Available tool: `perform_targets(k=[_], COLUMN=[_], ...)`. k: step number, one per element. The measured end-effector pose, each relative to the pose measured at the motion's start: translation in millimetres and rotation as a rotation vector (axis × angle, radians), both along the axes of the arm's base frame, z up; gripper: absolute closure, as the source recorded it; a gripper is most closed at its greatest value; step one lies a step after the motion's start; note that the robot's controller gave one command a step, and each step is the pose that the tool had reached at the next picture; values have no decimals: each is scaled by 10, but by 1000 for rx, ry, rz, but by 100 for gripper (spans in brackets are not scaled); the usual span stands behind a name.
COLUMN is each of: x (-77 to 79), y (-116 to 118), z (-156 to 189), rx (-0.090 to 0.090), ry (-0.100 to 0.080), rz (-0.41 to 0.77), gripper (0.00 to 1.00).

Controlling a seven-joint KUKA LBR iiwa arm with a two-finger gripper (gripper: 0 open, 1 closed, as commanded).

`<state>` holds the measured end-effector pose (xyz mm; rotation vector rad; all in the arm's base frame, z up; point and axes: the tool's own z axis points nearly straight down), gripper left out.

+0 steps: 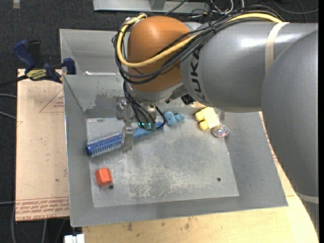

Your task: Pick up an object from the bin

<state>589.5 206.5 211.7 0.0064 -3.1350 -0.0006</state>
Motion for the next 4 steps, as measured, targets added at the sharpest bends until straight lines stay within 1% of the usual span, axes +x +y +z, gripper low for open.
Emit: perform_targets(k=[1, 2, 3, 4], x=[-95, 527, 520, 393], y=[55, 263, 259, 180], z=[-1222, -1421, -1422, 22], rx=[1, 3, 3, 3], ry=[-5, -11, -8, -17], rz=[75, 357, 355, 369], gripper=[0, 0, 100, 100])
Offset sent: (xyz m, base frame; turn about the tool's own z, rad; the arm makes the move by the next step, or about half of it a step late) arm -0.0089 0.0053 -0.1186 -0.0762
